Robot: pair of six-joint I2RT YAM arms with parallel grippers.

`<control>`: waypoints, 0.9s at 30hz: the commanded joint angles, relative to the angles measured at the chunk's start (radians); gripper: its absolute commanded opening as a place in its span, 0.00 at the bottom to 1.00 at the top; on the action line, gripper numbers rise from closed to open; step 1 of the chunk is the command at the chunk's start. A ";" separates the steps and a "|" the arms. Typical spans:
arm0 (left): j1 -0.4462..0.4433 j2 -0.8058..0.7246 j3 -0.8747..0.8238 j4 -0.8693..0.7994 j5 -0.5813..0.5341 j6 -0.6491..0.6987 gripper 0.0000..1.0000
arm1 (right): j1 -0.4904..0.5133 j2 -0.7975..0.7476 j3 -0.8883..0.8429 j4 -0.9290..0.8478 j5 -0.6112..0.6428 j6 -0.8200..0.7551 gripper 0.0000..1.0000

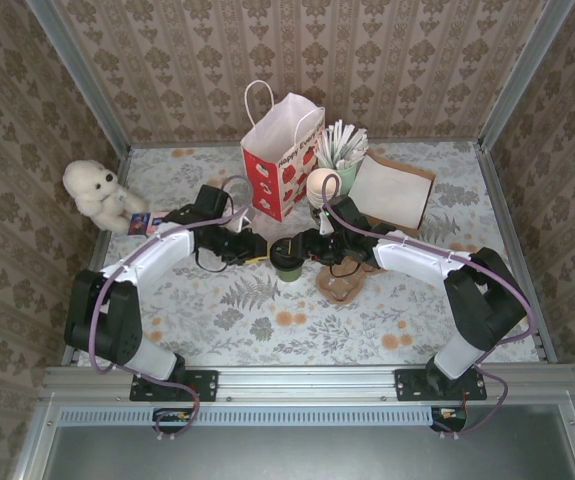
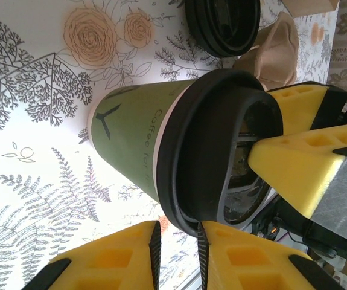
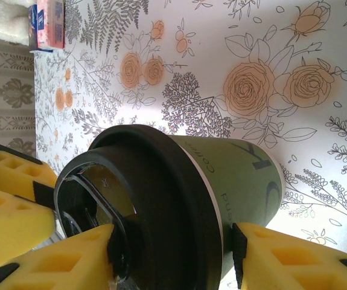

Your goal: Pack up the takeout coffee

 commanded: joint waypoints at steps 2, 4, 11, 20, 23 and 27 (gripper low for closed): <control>-0.026 0.020 -0.043 0.069 0.026 -0.051 0.25 | 0.005 0.026 -0.006 -0.098 0.058 0.009 0.51; -0.031 0.038 -0.049 0.088 0.017 -0.060 0.24 | 0.005 0.027 -0.009 -0.096 0.059 0.011 0.51; -0.030 0.052 -0.050 0.078 -0.001 -0.039 0.24 | 0.008 0.023 -0.011 -0.092 0.062 0.015 0.52; 0.023 -0.019 0.020 -0.025 0.005 0.036 0.27 | 0.007 -0.024 0.002 -0.055 0.044 0.020 0.63; 0.023 -0.026 0.039 -0.050 0.008 0.053 0.27 | 0.007 -0.026 0.017 -0.060 0.052 0.012 0.68; 0.025 -0.037 0.048 -0.061 -0.010 0.057 0.29 | 0.007 -0.014 0.025 -0.069 0.052 0.005 0.72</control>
